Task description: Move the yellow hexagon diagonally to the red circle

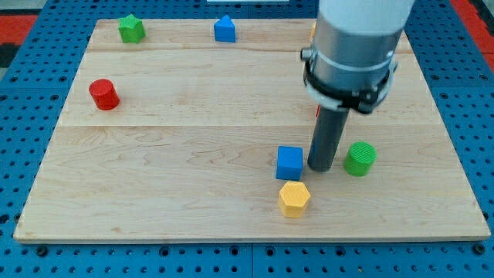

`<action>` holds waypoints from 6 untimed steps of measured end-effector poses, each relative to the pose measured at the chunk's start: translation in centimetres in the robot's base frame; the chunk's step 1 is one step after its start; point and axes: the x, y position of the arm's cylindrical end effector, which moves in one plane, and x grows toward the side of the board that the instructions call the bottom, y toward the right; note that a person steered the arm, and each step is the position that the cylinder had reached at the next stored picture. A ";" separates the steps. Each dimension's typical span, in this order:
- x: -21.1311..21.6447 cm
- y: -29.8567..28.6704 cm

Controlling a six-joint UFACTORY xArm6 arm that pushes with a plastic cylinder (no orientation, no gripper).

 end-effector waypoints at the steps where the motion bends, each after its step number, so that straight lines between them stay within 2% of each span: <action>1: 3.8 0.0; 2: 5.0 -2.8; 3: 2.1 -10.7; 4: -3.0 -18.0; 5: -4.3 -21.4; 6: -6.7 -20.8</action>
